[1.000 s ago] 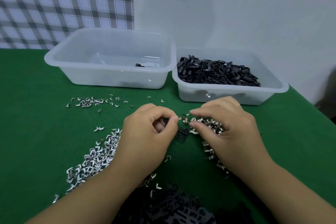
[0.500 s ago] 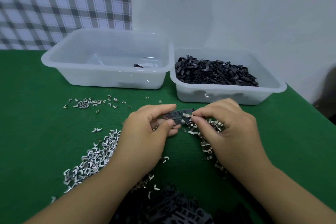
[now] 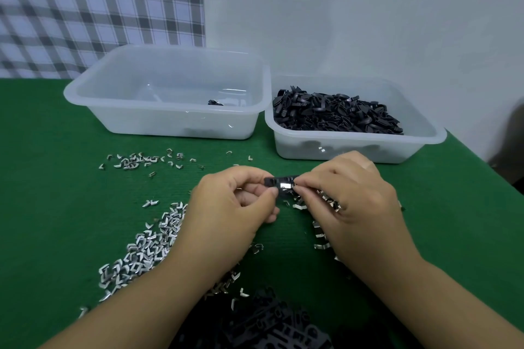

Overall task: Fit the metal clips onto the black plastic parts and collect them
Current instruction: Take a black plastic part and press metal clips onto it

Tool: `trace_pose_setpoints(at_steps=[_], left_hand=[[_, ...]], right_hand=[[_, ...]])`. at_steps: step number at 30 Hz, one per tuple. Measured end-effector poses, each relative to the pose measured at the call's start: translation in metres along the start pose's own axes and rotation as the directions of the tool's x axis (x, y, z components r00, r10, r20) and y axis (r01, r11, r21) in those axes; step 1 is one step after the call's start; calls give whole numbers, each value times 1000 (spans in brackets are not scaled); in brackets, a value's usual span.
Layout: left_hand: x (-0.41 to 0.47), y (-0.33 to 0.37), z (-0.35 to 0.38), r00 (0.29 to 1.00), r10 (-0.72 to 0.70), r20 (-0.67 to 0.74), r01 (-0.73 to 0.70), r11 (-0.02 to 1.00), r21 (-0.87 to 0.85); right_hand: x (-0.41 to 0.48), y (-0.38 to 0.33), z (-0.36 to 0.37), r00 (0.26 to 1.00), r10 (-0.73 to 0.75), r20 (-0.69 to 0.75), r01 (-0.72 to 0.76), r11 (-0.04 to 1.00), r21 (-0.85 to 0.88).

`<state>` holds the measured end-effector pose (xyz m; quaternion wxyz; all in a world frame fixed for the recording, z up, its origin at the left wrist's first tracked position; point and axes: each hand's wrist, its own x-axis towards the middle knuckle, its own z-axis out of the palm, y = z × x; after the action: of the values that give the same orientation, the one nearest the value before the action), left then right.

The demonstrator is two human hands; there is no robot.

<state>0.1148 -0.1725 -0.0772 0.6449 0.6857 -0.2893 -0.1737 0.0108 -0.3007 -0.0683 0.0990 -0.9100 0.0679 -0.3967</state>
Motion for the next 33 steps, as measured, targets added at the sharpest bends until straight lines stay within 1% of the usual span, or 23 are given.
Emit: trace_pose_setpoints(at_steps=[6, 13, 20, 26, 33], left_hand=[[1, -1, 0, 1000, 16, -4, -16, 1000, 26], [0, 0, 0, 998, 1, 61, 1, 999, -39], [0, 2, 1, 997, -4, 73, 10, 996, -85], [-1, 4, 1, 996, -14, 88, 24, 993, -113], [-1, 3, 1, 996, -24, 82, 32, 994, -108]], right_hand=[[1, -2, 0, 999, -14, -46, 15, 999, 33], [0, -1, 0, 1000, -9, -30, 10, 999, 39], [1, 0, 0, 1000, 5, -20, -4, 997, 81], [1, 0, 1, 998, 39, -53, -35, 996, 79], [1, -1, 1, 997, 17, -77, -11, 997, 81]])
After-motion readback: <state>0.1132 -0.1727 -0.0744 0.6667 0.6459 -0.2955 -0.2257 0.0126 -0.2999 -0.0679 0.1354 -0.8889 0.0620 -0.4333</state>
